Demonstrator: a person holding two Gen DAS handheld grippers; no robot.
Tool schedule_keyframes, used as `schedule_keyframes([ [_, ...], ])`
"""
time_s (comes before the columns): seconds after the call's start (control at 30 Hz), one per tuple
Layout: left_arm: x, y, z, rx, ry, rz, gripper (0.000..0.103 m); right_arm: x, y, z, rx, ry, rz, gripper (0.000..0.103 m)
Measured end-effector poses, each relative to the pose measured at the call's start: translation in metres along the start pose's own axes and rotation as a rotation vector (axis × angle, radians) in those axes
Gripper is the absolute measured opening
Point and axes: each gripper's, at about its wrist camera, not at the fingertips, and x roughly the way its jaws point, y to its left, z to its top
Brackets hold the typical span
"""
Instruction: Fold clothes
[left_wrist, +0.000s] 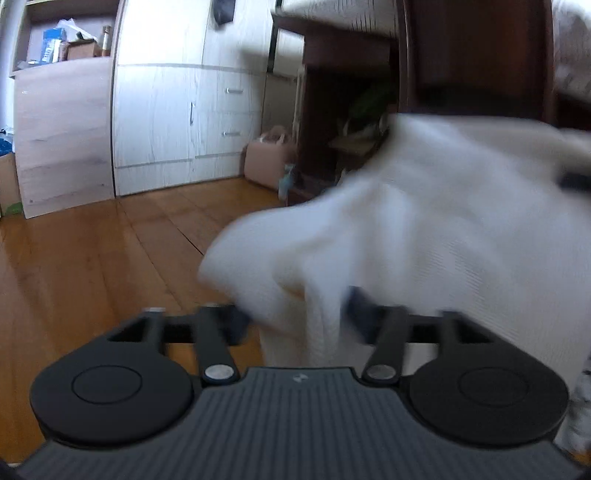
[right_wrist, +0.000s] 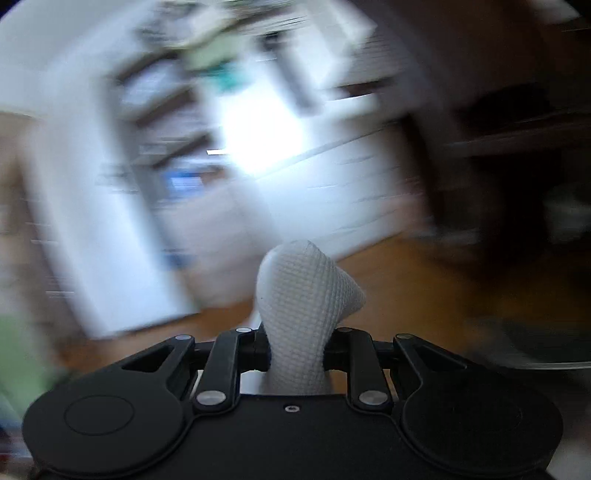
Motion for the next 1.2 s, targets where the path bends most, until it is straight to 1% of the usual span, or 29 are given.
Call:
schedule_keyframes([
  [0.07,0.037,-0.012,-0.014,-0.041,0.068,-0.013,0.068,0.010,-0.052,-0.033,-0.046,0.013,-0.201,0.035],
  [0.1,0.056,-0.018,-0.021,-0.061,0.102,-0.019,0.067,0.019,-0.080,-0.050,-0.034,0.057,-0.277,0.035],
  [0.13,0.074,-0.024,-0.028,-0.082,0.136,-0.025,0.066,0.027,-0.111,-0.068,0.020,0.126,-0.343,0.036],
  [0.17,0.093,-0.030,-0.035,-0.102,0.170,-0.031,0.067,0.032,-0.139,-0.083,0.092,0.175,-0.380,0.037],
  [0.2,0.102,-0.032,-0.044,-0.127,0.195,-0.051,0.067,0.026,-0.160,-0.095,0.205,0.175,-0.352,0.038],
  [0.23,0.102,-0.032,-0.055,-0.150,0.214,-0.076,0.068,0.019,-0.179,-0.106,0.319,0.163,-0.312,0.039],
  [0.27,0.102,-0.031,-0.064,-0.160,0.231,-0.087,0.068,0.008,-0.189,-0.112,0.411,0.126,-0.260,0.042],
  [0.3,0.102,-0.030,-0.072,-0.167,0.245,-0.090,0.068,0.001,-0.191,-0.114,0.453,0.107,-0.234,0.044],
  [0.33,0.100,-0.029,-0.078,-0.177,0.259,-0.094,0.068,-0.006,-0.192,-0.117,0.483,0.092,-0.213,0.051],
  [0.37,0.098,-0.028,-0.084,-0.193,0.270,-0.108,0.066,-0.009,-0.189,-0.118,0.484,0.088,-0.205,0.058],
  [0.43,0.092,-0.026,-0.092,-0.243,0.289,-0.165,0.066,-0.010,-0.184,-0.120,0.495,0.096,-0.184,0.062],
  [0.53,0.087,-0.023,-0.100,-0.319,0.310,-0.236,0.067,-0.005,-0.188,-0.126,0.564,0.131,-0.150,0.069],
  [0.57,0.087,-0.023,-0.101,-0.341,0.321,-0.250,0.067,0.000,-0.190,-0.126,0.584,0.147,-0.147,0.070],
  [0.63,0.086,-0.023,-0.104,-0.374,0.344,-0.255,0.067,0.019,-0.194,-0.119,0.587,0.215,-0.154,0.071],
  [0.67,0.079,-0.023,-0.107,-0.383,0.338,-0.248,0.066,0.029,-0.195,-0.116,0.588,0.249,-0.158,0.065],
  [0.7,0.070,-0.023,-0.109,-0.387,0.323,-0.239,0.066,0.039,-0.197,-0.112,0.589,0.283,-0.162,0.050],
  [0.73,0.057,-0.023,-0.111,-0.391,0.299,-0.230,0.066,0.048,-0.196,-0.107,0.581,0.319,-0.171,0.032],
  [0.77,0.043,-0.022,-0.112,-0.393,0.267,-0.221,0.066,0.052,-0.186,-0.094,0.547,0.358,-0.189,0.028],
  [0.87,0.000,-0.020,-0.117,-0.434,0.181,-0.222,0.066,0.059,-0.144,-0.047,0.446,0.430,-0.188,0.025],
  [0.93,-0.029,-0.027,-0.115,-0.400,0.094,-0.230,0.068,0.067,-0.114,-0.016,0.452,0.479,-0.183,0.024],
  [1.0,-0.054,-0.039,-0.111,-0.316,0.002,-0.220,0.068,0.078,-0.082,0.009,0.468,0.526,-0.186,0.024],
  [1.03,-0.065,-0.048,-0.109,-0.252,-0.048,-0.219,0.070,0.084,-0.066,0.020,0.457,0.545,-0.189,0.023],
  [1.07,-0.074,-0.056,-0.106,-0.185,-0.092,-0.224,0.077,0.089,-0.047,0.029,0.417,0.552,-0.192,0.023],
  [1.13,-0.083,-0.070,-0.104,-0.090,-0.176,-0.203,0.083,0.098,-0.006,0.045,0.336,0.553,-0.186,0.023],
  [1.2,-0.083,-0.078,-0.103,-0.058,-0.216,-0.178,0.085,0.106,0.032,0.060,0.264,0.553,-0.178,0.023],
])
